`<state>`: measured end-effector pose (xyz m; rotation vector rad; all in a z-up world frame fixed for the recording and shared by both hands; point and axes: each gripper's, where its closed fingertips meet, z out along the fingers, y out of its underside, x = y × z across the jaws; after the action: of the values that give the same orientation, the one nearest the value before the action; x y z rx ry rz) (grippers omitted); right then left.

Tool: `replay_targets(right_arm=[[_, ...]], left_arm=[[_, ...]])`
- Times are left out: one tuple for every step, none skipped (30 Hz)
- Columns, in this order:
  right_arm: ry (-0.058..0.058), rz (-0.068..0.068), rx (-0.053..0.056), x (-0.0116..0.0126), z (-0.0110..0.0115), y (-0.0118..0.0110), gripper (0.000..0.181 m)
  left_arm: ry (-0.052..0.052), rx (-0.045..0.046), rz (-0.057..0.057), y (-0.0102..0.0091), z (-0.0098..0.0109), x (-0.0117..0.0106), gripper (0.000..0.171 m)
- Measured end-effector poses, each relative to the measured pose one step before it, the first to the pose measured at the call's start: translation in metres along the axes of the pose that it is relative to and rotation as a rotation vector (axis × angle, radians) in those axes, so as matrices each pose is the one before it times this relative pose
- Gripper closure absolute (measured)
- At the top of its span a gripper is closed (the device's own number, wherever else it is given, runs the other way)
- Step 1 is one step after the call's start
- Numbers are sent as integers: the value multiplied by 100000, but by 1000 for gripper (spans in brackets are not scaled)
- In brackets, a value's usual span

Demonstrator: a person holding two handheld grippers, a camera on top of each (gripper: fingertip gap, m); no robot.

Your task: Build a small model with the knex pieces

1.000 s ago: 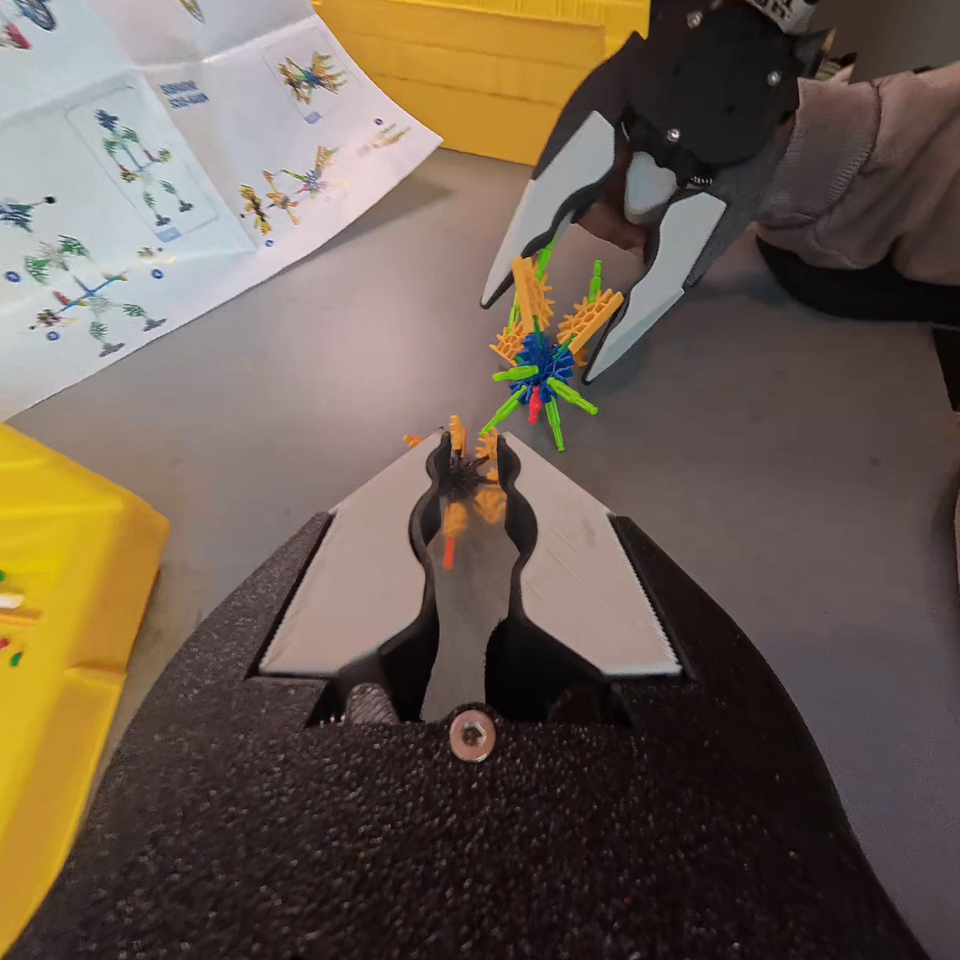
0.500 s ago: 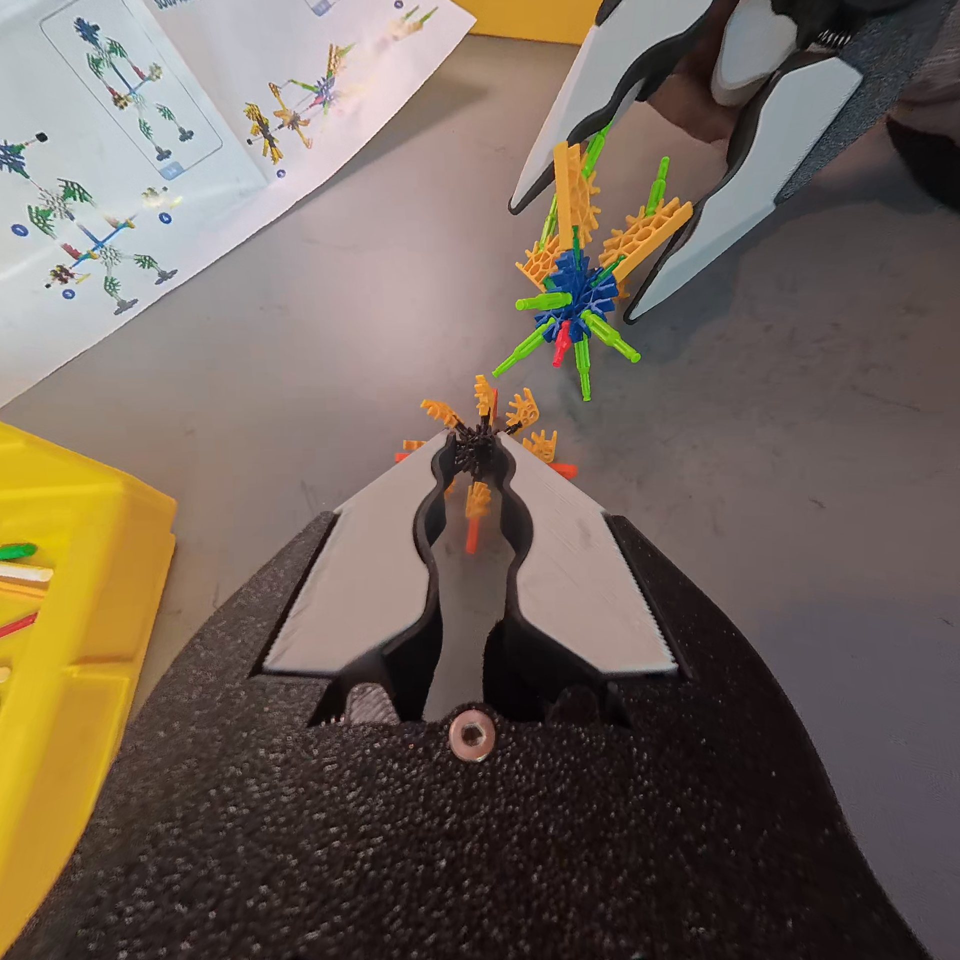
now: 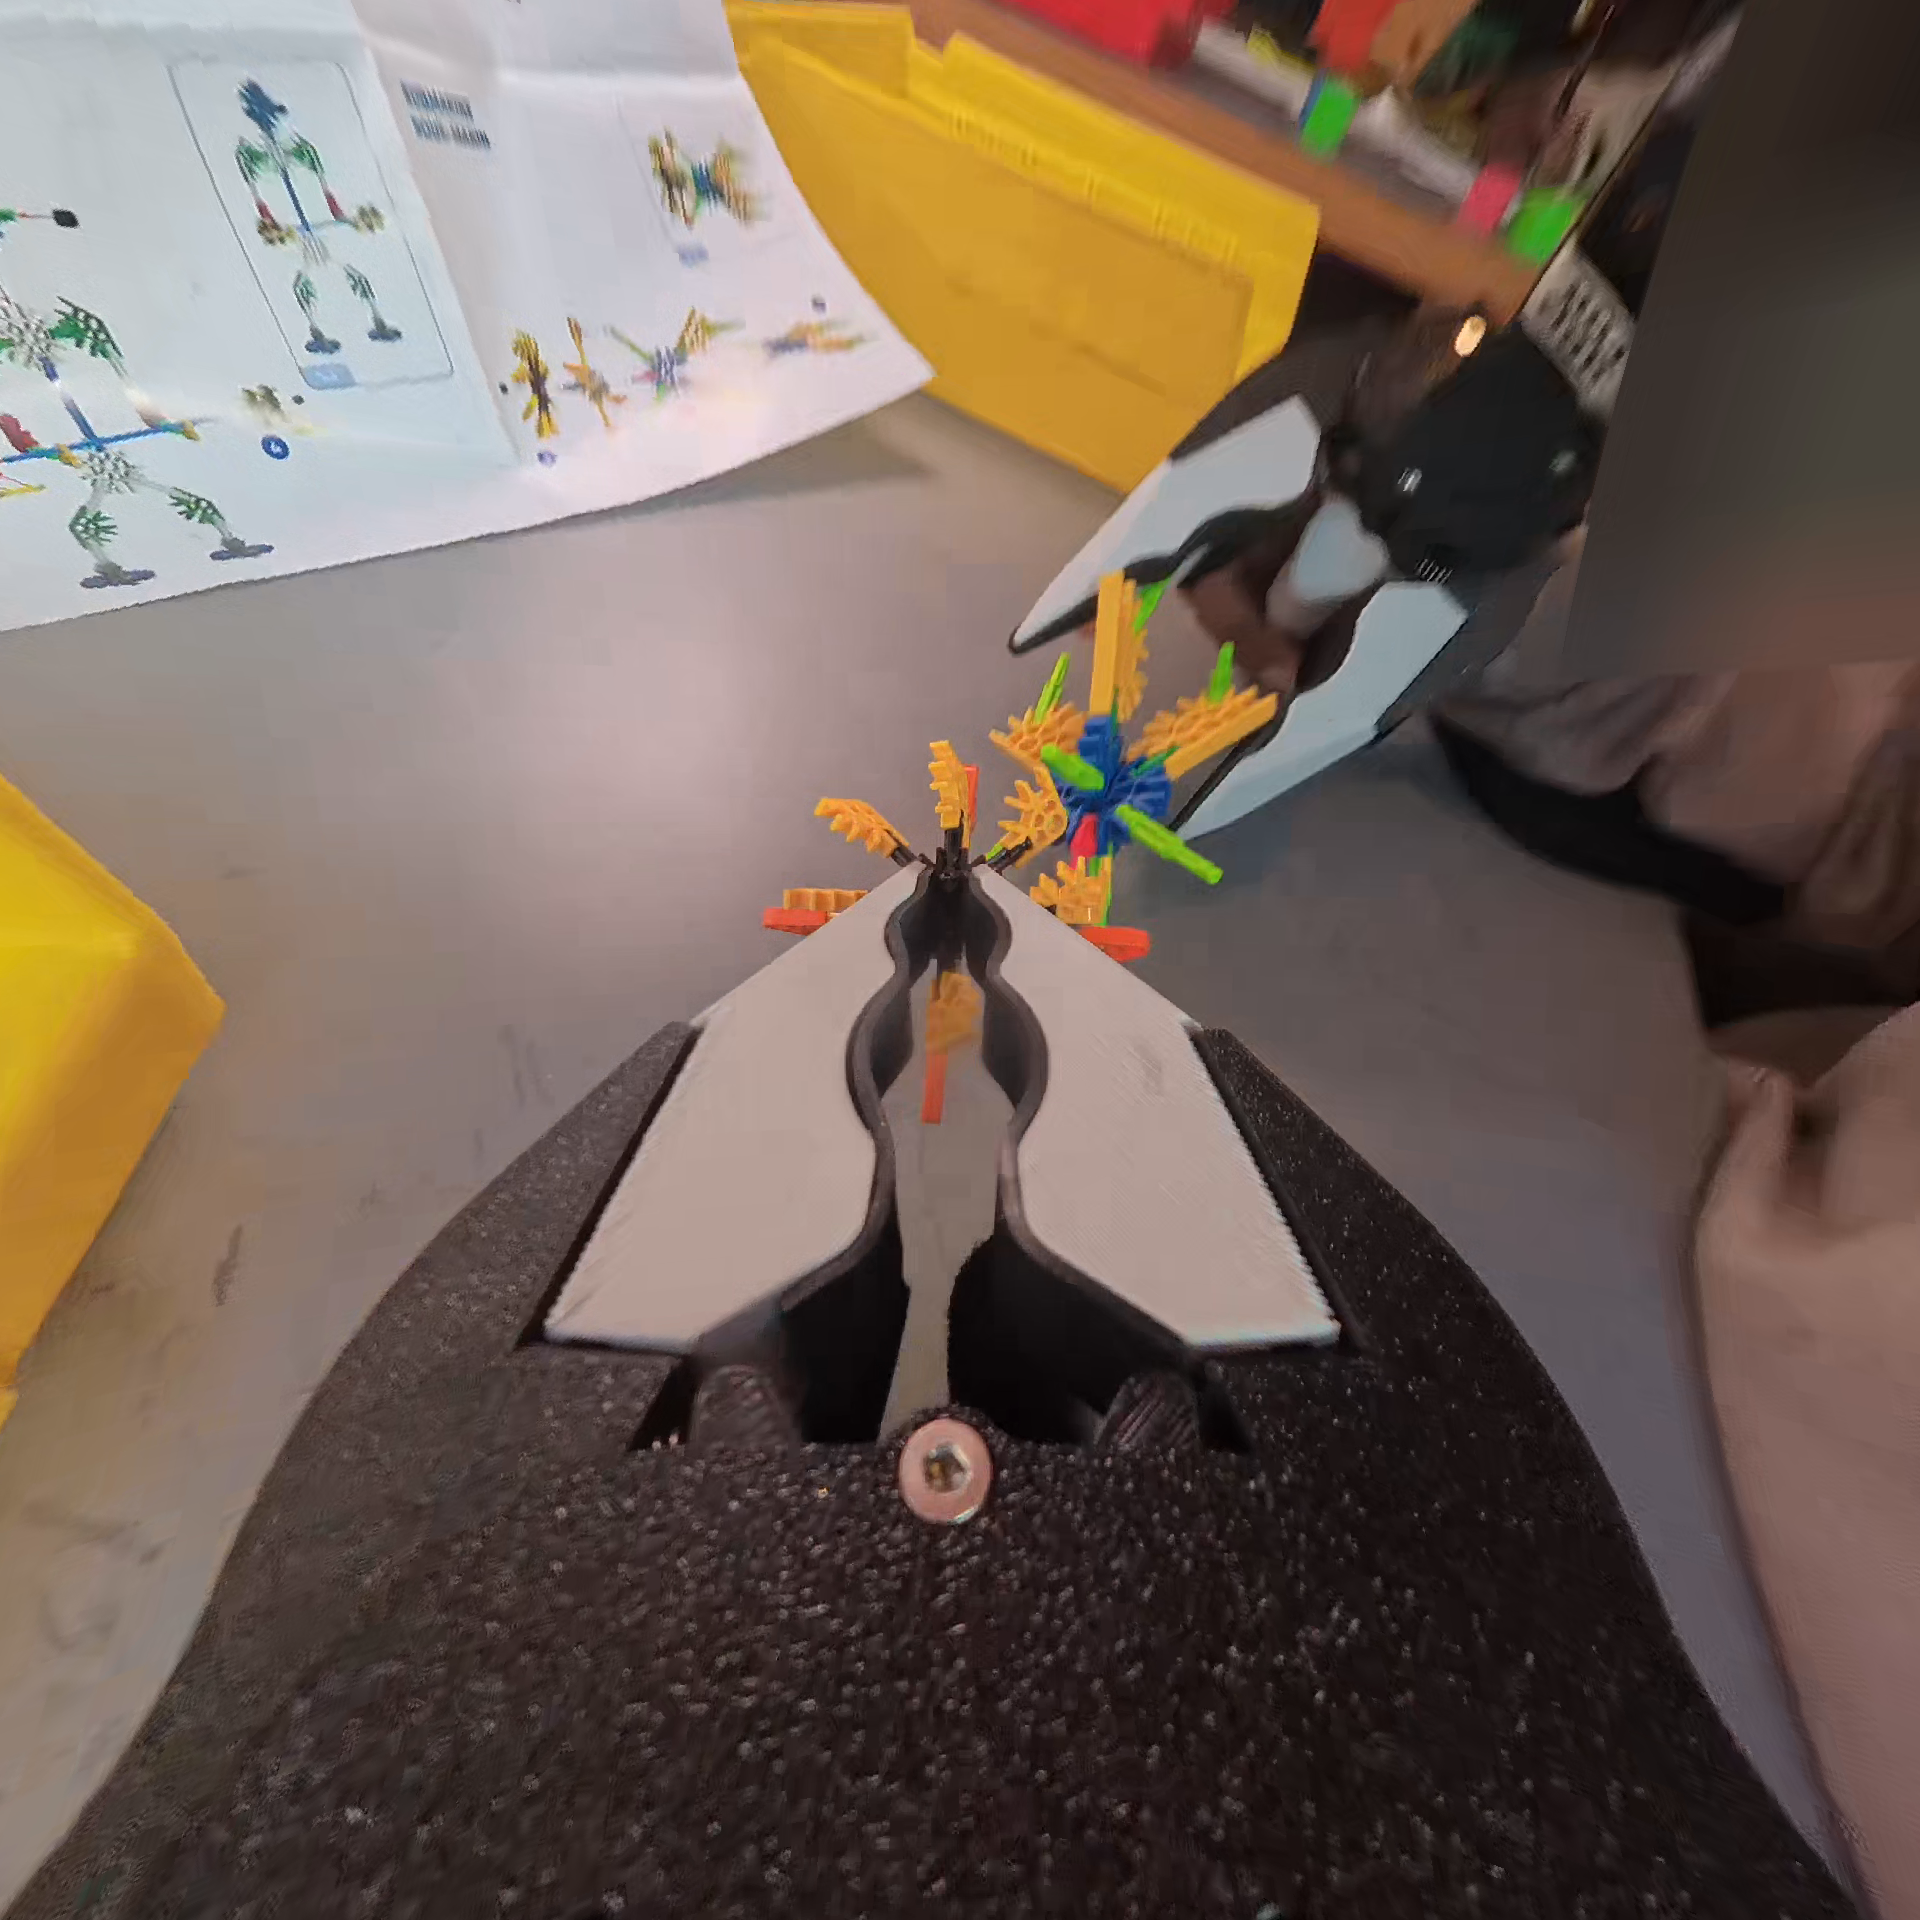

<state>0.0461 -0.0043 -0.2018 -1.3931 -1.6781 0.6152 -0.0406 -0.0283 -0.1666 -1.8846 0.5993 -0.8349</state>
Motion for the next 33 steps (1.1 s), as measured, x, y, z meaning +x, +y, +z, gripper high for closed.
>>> replay_targets(right_arm=[[-387,3763,3795,207,-184,-541,116],[-422,4181,4831,224,-249,-730,116],[-291,4566,5052,217,-270,-817,116],[-89,4757,4676,215,-209,-813,116],[86,4806,4234,172,-139,-756,116],[-558,4753,3678,-11,-33,-679,116],[-1442,4456,3233,-248,54,-583,116],[-1137,3976,2472,-271,138,-431,117],[-435,3566,1663,-183,185,-282,117],[-757,2890,1015,-204,175,-168,117],[-1377,2198,929,-278,140,-127,117],[-1734,1767,808,-296,89,-112,117],[-1282,1586,1161,-217,12,-163,117],[-825,1521,1134,-110,-31,-171,117],[-183,1565,723,16,-48,-115,117],[44,1377,319,71,-44,-58,117],[-146,905,349,26,-44,-63,117],[195,467,287,33,-31,-52,117],[758,93,-151,81,-17,-15,117],[856,-307,-534,78,13,29,117],[449,-442,-525,8,17,63,117],[139,21,-400,-13,42,62,117],[-491,630,-490,-66,55,104,117],[-310,976,-236,-27,59,93,117],[453,1070,-20,109,58,78,117],[192,1128,-342,74,64,104,117],[76,1331,-727,82,80,148,117],[542,1777,-847,172,78,177,118],[429,2156,-706,198,68,168,118],[-562,2605,-251,78,57,110,118],[-835,3282,59,56,28,44,118],[-1212,3476,532,17,-12,-31,118],[-1001,3411,170,47,-8,22,119]], left_arm=[[5064,8601,-8159,-1200,-590,203,167],[4819,8244,-8020,-1107,-520,212,167],[4669,7329,-7337,-949,-406,258,167],[4498,6477,-6330,-766,-276,321,167],[4252,5571,-5237,-601,-135,387,167],[3742,4580,-3902,-433,13,403,167],[2866,3510,-2871,-275,126,346,167],[2488,2440,-2304,-108,224,326,167],[2318,1585,-1860,-10,265,322,168],[1348,1291,-1001,14,277,217,168],[598,1083,-230,30,227,125,169],[197,930,-34,5,175,54,169],[67,676,41,-5,118,17,169],[-128,342,90,14,69,-29,168],[-73,255,-63,-4,23,-65,169],[471,176,-521,2,-2,-12,168],[539,172,-665,17,4,-11,168],[-35,334,-212,-11,-13,-56,168],[64,248,28,-4,-1,-13,168],[331,256,-188,-21,13,32,168],[289,438,-425,-40,11,27,168],[31,361,-776,-9,29,-36,169],[-530,703,-741,-42,16,-128,169],[-94,991,-961,-73,6,-70,169],[209,829,-1588,-56,13,-54,168],[-207,602,-1415,-20,15,-115,168],[-259,382,-1256,27,20,-115,169],[-96,191,-1124,53,29,-84,169],[-261,-6,-827,74,38,-90,169],[-508,-236,-344,100,35,-128,169],[-302,-222,43,73,35,-78,169],[-68,98,30,-1,13,-32,167],[-277,-69,221,-7,-1,-69,169]])
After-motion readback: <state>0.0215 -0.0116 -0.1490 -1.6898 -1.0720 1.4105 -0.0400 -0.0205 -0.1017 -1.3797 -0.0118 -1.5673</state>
